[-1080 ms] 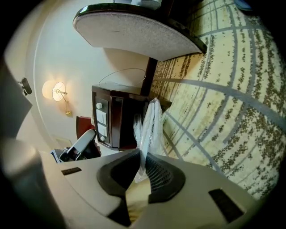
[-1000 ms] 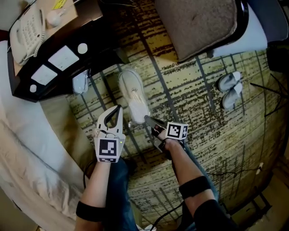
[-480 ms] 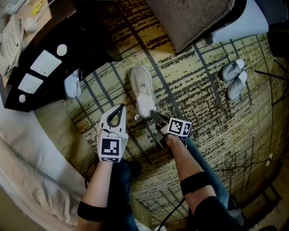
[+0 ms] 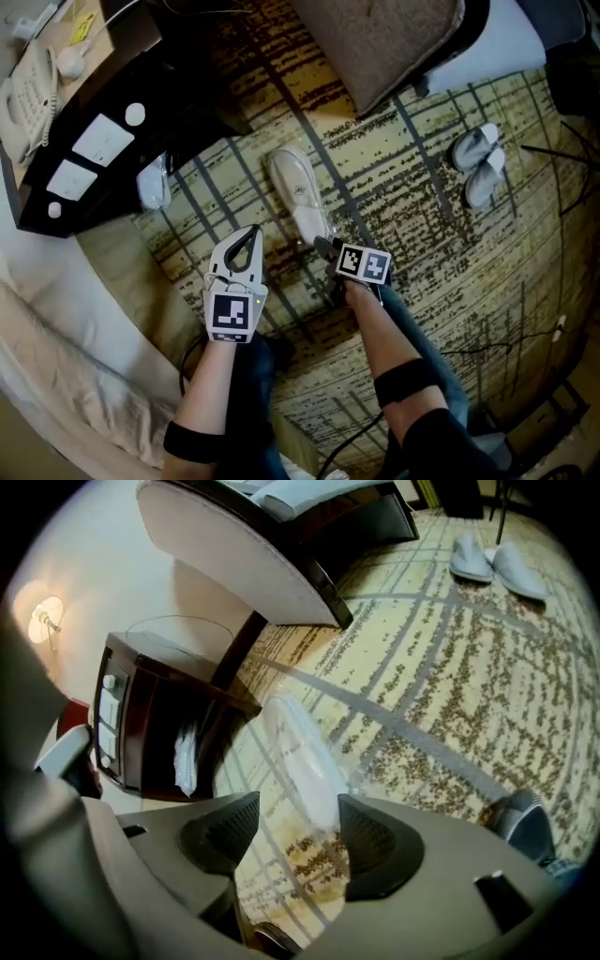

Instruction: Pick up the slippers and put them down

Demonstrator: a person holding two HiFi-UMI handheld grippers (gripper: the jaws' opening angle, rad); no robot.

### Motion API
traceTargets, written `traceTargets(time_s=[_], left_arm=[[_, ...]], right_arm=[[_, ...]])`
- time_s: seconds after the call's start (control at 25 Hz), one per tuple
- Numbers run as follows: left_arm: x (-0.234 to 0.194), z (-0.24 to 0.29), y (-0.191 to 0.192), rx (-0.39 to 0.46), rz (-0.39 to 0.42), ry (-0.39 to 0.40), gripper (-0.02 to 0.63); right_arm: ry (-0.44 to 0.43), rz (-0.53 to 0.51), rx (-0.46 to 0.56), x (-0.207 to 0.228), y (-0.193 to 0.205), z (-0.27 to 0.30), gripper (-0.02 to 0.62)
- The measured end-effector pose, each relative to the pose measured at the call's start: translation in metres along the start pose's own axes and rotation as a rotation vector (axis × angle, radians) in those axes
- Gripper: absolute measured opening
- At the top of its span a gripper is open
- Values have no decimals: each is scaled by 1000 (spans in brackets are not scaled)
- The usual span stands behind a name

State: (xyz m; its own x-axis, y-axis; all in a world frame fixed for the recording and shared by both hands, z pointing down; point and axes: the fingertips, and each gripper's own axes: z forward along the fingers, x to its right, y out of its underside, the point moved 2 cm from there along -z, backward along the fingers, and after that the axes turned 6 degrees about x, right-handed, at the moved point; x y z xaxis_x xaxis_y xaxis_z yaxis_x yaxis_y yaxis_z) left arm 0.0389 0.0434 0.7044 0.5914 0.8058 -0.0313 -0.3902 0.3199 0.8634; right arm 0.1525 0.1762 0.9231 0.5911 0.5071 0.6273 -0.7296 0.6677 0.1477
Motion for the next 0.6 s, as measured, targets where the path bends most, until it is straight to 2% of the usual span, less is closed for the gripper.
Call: traceTargets(time_s=[0.12,0.24,0.28,0.32,0.52,0.6], left_arm=[[-1,-16,-24,2,-7,-11,0],[-2,-42,-55,-3,10,-5,0],[-2,-53,-68,-5,15,-4,0],[-2,-64,-82,-8,20,-4,0],[-1,-131,-170,-7,7,-37,0],[0,-162,-208,-3,-5,-60,0]], right_arm=[[70,-40,17,-8,-12,-26,302],[45,-86,65,-45,-34,-65,292],[26,-113,80,-63,-43,-81,272],[9,-146,95,-82,-53,-98,217],[-62,-352,170,-190,-105,-198,20],[-98,-430,193,-238,-124,-242,5]])
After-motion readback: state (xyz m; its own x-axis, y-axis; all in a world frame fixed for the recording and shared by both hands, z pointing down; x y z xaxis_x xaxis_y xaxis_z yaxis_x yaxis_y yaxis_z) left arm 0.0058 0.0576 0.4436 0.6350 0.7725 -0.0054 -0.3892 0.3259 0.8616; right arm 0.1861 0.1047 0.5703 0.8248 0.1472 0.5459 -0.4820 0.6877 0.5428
